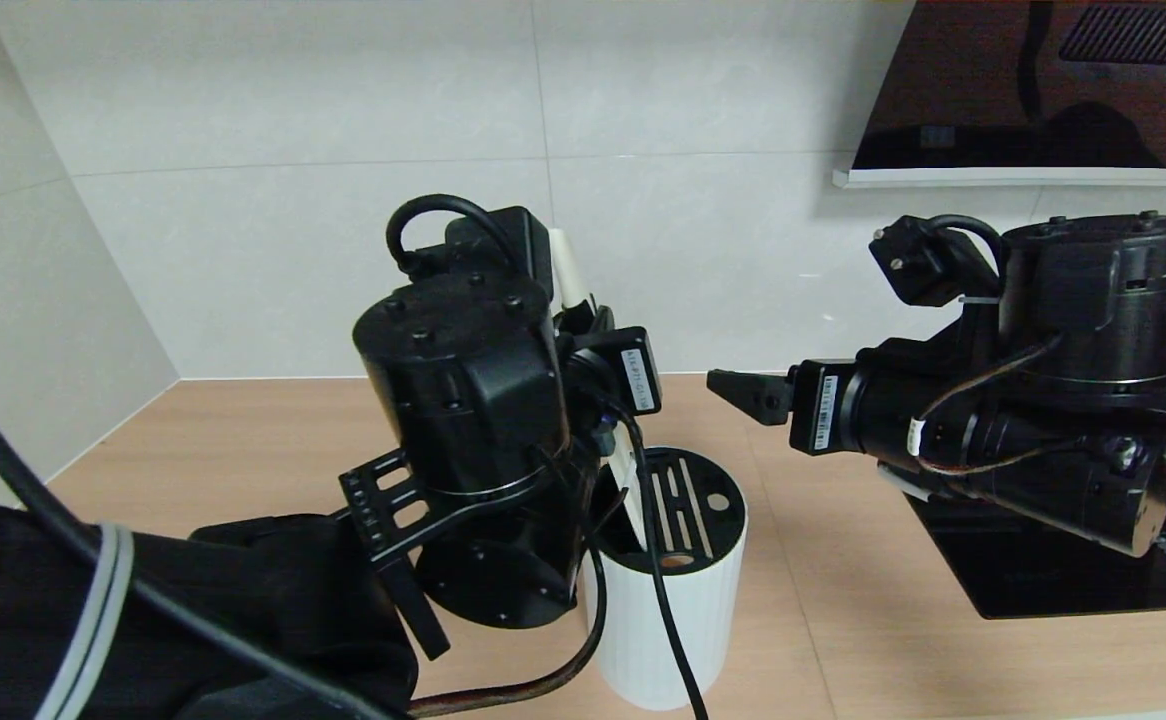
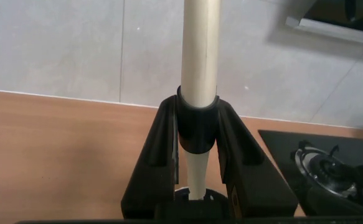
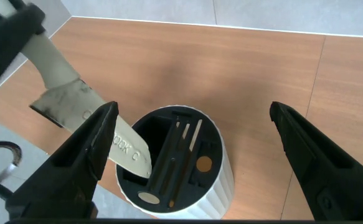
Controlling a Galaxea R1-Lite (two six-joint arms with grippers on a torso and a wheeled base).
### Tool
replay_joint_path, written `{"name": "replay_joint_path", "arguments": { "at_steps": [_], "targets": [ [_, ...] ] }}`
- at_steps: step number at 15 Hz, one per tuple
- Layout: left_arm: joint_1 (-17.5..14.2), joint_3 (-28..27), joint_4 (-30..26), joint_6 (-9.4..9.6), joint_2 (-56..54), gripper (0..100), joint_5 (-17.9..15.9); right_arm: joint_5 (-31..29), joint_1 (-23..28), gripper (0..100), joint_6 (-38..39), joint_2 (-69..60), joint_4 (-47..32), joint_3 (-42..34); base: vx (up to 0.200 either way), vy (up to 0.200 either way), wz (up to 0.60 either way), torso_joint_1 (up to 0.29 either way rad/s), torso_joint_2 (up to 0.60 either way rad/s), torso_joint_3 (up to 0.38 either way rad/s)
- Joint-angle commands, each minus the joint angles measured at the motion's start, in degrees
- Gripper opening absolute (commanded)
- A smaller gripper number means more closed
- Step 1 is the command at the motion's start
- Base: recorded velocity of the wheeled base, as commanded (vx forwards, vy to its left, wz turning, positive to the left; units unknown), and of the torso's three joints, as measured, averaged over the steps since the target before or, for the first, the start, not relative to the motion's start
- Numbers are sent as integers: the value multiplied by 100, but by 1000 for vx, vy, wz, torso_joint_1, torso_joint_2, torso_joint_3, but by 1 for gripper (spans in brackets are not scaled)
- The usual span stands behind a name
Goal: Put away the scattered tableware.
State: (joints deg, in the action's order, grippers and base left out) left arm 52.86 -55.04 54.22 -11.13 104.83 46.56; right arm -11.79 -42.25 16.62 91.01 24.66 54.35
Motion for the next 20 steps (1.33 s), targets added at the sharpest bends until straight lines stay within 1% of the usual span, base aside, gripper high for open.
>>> {"name": "replay_joint_path", "arguments": {
  "at_steps": [1,3,7,12,15,20],
  "targets": [
    [14,116,9,-3,231,0,-15,1,-2,100,0,13,4,-3,0,0,0,0,0,0],
    [23,134,18,-38,381,0,-33,1,-11,100,0,13,-5,-3,0,0,0,0,0,0],
    [32,152,211,-38,539,0,-156,1,-11,100,0,13,-5,-12,0,0,0,0,0,0],
    [67,213,220,-47,697,0,-156,1,-11,100,0,4,-5,-21,0,0,0,0,0,0],
    [75,398,229,-47,829,0,-156,1,-11,100,0,13,-5,-29,0,0,0,0,0,0],
    [75,398,229,-47,1022,0,-156,1,-11,100,0,13,-5,-38,0,0,0,0,0,0]
  ]
}}
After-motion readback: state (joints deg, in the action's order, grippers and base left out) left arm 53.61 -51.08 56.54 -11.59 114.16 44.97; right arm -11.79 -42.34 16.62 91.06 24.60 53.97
